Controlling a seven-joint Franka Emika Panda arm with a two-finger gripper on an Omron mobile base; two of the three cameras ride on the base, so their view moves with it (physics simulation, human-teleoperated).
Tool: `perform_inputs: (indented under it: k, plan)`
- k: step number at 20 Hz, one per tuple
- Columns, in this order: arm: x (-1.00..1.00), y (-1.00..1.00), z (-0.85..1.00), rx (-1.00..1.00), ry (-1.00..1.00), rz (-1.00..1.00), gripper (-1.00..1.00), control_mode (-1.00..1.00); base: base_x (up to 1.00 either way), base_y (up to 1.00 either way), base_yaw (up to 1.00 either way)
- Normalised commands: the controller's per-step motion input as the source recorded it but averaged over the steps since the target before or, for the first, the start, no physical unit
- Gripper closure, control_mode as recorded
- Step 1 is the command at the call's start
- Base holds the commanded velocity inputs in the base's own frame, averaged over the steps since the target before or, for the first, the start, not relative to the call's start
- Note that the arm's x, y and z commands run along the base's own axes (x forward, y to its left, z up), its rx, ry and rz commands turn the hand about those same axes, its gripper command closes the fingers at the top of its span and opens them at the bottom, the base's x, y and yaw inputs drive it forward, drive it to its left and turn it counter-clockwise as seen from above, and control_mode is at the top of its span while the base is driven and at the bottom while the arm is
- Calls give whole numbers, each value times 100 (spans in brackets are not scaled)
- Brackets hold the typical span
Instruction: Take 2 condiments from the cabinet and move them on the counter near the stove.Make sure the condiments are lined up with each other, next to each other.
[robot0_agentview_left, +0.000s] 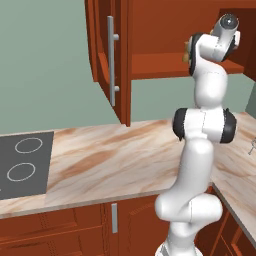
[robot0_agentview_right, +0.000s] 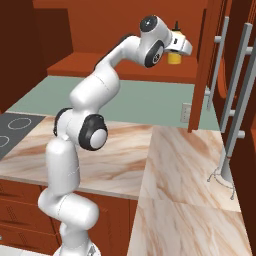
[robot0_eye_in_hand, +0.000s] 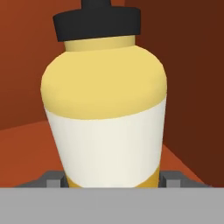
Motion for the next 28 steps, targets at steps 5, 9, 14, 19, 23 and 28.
perform_inputs:
  k: [5,9,14,19,23,28]
  plan:
    - [-74,0,-7,0,-2,0,100,-100,0,0,0]
    - [-78,0,1,-2,-3,0,100,-100,0,0,0]
    - [-85,11,1,-7,0,0,100,-100,0,0,0]
    - [-96,46,1,-3,1,2,100,-100,0,0,0]
    - [-94,74,2,0,0,1,100,-100,0,0,0]
    - [-93,74,8,2,0,0,100,-100,0,0,0]
